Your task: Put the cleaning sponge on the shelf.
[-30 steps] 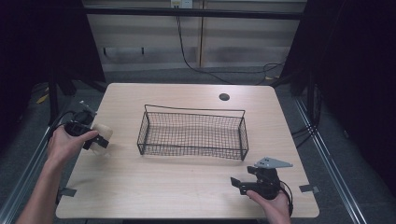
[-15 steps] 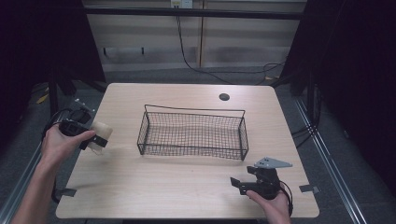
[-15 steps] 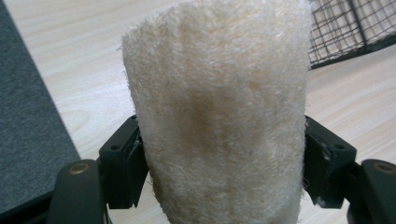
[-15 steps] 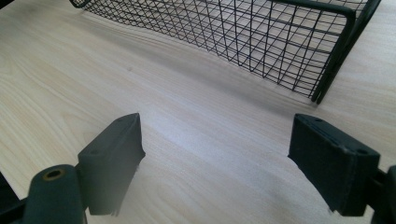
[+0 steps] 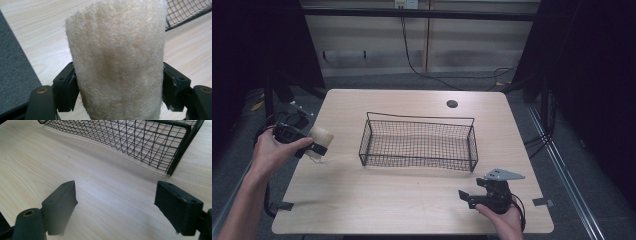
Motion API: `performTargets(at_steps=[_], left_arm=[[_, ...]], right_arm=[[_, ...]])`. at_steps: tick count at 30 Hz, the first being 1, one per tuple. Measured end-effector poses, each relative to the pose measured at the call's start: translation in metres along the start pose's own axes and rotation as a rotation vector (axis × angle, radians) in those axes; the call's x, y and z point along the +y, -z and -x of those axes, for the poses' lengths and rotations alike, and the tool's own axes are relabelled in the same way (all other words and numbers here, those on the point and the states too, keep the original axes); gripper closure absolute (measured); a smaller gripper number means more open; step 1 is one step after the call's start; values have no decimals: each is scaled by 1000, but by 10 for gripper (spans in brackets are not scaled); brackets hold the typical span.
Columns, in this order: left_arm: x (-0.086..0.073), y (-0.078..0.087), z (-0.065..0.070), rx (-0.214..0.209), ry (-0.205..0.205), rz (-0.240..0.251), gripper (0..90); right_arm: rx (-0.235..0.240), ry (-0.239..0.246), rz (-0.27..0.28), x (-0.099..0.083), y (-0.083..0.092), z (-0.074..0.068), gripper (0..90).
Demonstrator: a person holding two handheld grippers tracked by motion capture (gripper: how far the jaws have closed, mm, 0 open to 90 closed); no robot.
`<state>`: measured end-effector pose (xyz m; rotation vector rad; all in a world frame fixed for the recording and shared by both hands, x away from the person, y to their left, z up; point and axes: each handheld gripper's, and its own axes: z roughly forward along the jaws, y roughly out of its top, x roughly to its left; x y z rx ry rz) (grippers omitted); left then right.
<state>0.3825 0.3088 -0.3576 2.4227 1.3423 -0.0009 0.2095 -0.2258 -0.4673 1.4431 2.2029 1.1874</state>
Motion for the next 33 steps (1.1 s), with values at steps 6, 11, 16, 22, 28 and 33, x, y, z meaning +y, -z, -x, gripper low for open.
performTargets(at_steps=[6, 11, 16, 22, 28, 33], left_arm=[[6, 6, 7, 5, -26, 6, 277], [13, 11, 16, 4, -41, 13, 276], [23, 11, 29, 1, -68, 5, 276], [35, 12, 41, 5, -97, -7, 276], [47, 18, 57, 9, -116, -8, 276], [56, 18, 66, 7, -126, -13, 276]], right_arm=[[-1, 0, 1, 0, 0, 0, 174], [0, -2, -1, 0, 0, 0, 175], [0, 1, 2, 0, 0, 0, 174], [1, 2, 3, 0, 0, 0, 174], [2, 3, 3, 0, 1, 0, 174], [2, 5, 4, 0, 1, 0, 174]])
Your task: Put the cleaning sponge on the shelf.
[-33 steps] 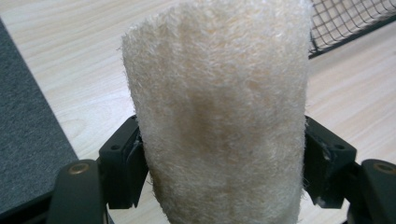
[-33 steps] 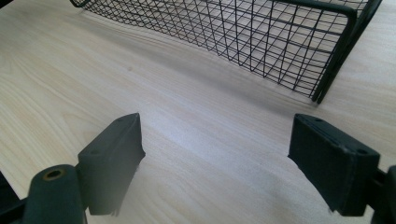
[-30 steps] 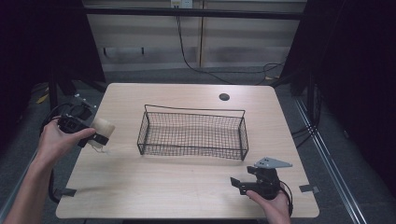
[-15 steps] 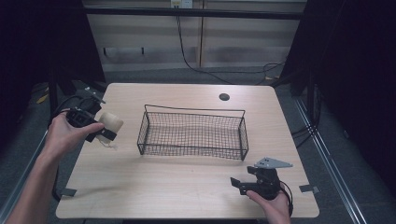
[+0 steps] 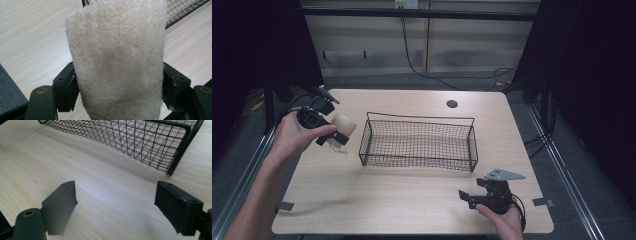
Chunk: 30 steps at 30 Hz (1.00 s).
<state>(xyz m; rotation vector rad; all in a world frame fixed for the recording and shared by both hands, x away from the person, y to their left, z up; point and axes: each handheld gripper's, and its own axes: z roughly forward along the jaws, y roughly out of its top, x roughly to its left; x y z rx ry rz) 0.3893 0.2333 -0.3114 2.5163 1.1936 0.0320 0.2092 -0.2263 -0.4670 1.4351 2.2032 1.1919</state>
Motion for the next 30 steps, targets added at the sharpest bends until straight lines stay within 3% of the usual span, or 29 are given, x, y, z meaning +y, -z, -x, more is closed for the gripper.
performTargets(at_steps=[4, 21, 24, 26, 30], left_arm=[[6, -1, 7, -18, -12, 26, 276], [39, -6, 34, -50, -32, 4, 276], [44, -8, 36, -53, -17, 11, 276], [47, -9, 37, -52, 32, 10, 276], [56, -14, 43, -47, 13, -4, 276]], right_arm=[[1, 0, 0, 0, 0, 0, 174], [3, -4, -1, 0, 0, 0, 174], [4, -4, 1, 0, 0, 0, 174], [3, -6, 1, 0, 0, 0, 174], [4, -4, 1, 0, 0, 0, 174]])
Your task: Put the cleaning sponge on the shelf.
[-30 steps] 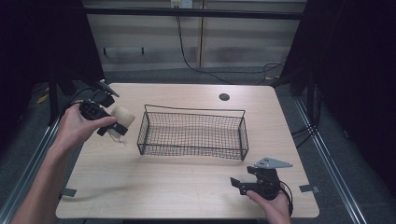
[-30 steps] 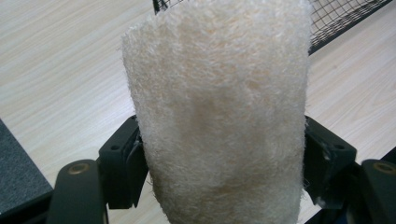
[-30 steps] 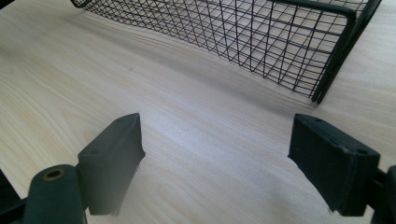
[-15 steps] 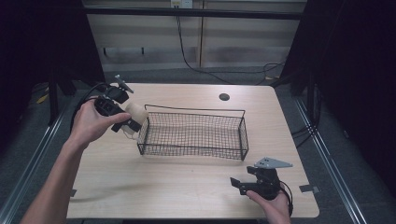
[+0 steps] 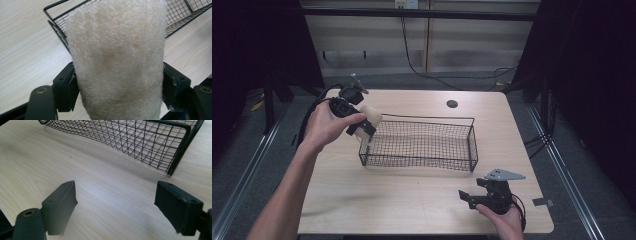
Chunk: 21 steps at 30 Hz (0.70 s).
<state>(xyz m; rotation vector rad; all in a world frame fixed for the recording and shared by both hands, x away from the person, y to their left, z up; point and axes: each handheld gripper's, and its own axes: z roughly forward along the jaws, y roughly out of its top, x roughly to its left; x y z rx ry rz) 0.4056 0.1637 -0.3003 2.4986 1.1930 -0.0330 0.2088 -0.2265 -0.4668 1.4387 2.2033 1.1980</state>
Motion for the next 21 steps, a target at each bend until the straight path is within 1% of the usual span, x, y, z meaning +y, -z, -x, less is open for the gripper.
performTargets(at_steps=[4, 7, 10, 12, 15, 21], left_arm=[[8, -5, 6, -2, -2, -13, 276], [13, -10, 9, 4, 1, -20, 276], [17, -15, 11, 1, 5, -34, 276], [20, -19, 12, 7, 7, -42, 276], [24, -25, 12, 3, 7, -57, 276], [29, -33, 10, 1, 21, -66, 276]], right_arm=[[0, 1, 0, 0, 0, 0, 175], [1, 0, -1, 0, 0, 0, 174], [-1, -1, -1, 0, 1, 0, 174], [0, -1, -1, 0, 1, 0, 175], [1, 1, -1, 0, 1, -1, 174], [3, 4, -1, 0, 0, 0, 174]])
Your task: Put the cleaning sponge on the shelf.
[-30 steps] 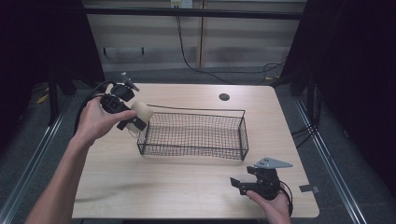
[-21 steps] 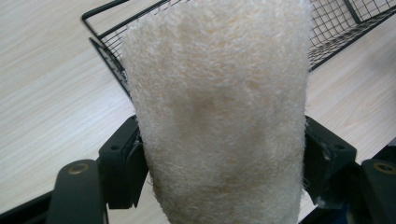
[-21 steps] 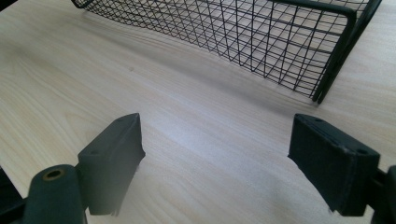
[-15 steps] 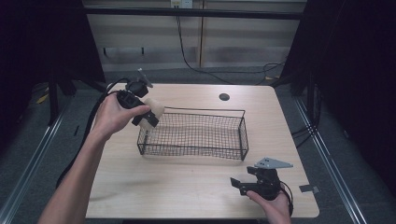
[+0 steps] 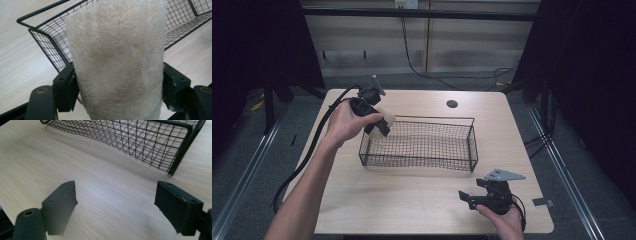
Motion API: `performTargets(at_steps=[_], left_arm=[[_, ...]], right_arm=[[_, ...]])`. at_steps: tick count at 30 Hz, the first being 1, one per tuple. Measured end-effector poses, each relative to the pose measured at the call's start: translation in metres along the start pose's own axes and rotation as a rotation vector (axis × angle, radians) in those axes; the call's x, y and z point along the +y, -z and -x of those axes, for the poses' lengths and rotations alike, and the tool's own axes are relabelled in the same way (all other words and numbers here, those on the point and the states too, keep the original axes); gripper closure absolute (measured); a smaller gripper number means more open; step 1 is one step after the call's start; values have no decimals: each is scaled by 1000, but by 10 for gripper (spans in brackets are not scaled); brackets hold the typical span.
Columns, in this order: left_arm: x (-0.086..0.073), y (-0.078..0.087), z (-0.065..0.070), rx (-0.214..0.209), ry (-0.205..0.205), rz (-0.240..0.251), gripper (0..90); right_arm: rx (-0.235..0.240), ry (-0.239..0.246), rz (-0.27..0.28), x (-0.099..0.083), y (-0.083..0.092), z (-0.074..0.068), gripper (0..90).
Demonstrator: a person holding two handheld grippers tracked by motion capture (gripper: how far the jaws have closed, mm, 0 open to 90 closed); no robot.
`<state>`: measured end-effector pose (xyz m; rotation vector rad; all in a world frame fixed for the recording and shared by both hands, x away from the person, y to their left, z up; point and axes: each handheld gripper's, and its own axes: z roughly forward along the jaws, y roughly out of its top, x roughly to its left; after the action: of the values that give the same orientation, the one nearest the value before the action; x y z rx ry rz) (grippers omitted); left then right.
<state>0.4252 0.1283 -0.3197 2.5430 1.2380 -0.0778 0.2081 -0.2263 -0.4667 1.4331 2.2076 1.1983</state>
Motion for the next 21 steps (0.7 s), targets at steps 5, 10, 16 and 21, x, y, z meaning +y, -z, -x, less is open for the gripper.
performTargets(at_steps=[5, 10, 16, 21], left_arm=[[5, -9, -3, 12, 47, 0, 276], [8, -17, -2, 17, 75, -8, 276], [10, -27, -1, 31, 124, -28, 275], [10, -34, -4, 51, 207, -51, 275]], right_arm=[[1, 3, 0, 0, 0, 0, 174], [3, 2, 1, 0, 0, 0, 174], [6, 2, 0, 0, 0, -1, 174], [6, 2, -4, 0, 0, -1, 175]])
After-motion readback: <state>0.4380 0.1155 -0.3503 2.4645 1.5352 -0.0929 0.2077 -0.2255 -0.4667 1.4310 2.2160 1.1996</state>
